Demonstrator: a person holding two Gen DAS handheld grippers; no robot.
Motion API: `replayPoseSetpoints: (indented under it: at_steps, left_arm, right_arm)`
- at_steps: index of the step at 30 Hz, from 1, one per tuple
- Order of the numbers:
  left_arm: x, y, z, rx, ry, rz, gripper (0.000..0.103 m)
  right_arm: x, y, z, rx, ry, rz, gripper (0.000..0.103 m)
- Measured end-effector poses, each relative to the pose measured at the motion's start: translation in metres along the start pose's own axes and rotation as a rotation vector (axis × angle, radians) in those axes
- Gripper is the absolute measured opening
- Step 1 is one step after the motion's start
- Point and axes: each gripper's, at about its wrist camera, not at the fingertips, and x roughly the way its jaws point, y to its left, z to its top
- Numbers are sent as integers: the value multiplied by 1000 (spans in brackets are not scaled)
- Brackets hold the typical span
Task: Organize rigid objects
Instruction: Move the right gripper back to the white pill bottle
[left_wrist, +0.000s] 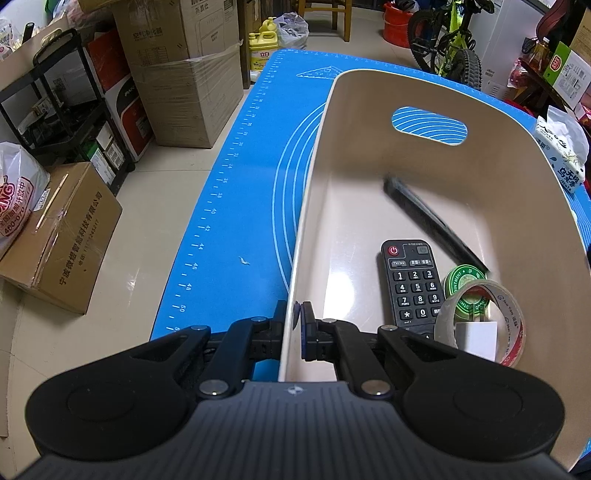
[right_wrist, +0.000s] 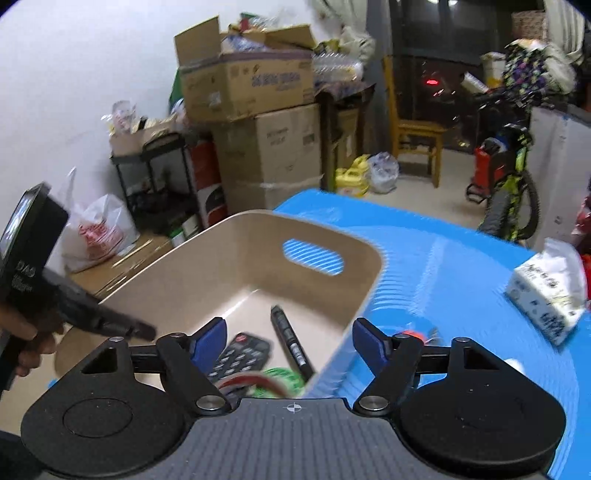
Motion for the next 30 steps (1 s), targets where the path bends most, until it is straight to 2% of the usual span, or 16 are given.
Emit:
replayPoseSetpoints:
  at_steps: [9,16,18,21,26,30]
  left_arm:
    - [-1,0,0,3,1,5,8]
    - [-1,0,-1,5,1,8,8]
    - [-1,0,-1,5,1,8,8]
    - [-1,0,-1,5,1,6,8]
    - [0,-1,-1,13,7,8,8]
    - [1,-2,0,18,9,12,8]
  right_arm:
    - [-6,-69,-10,23,-40,-167,83]
    - [16,-118,-33,88,33,-276,85]
    - [25,-127,-39,81,55,-303,89]
    - [34,-139,-50,69,59,-304,94]
    - [47,-152,-61,-43,57,-333,96]
    - [59,-159,-67,-108,98,-290,96]
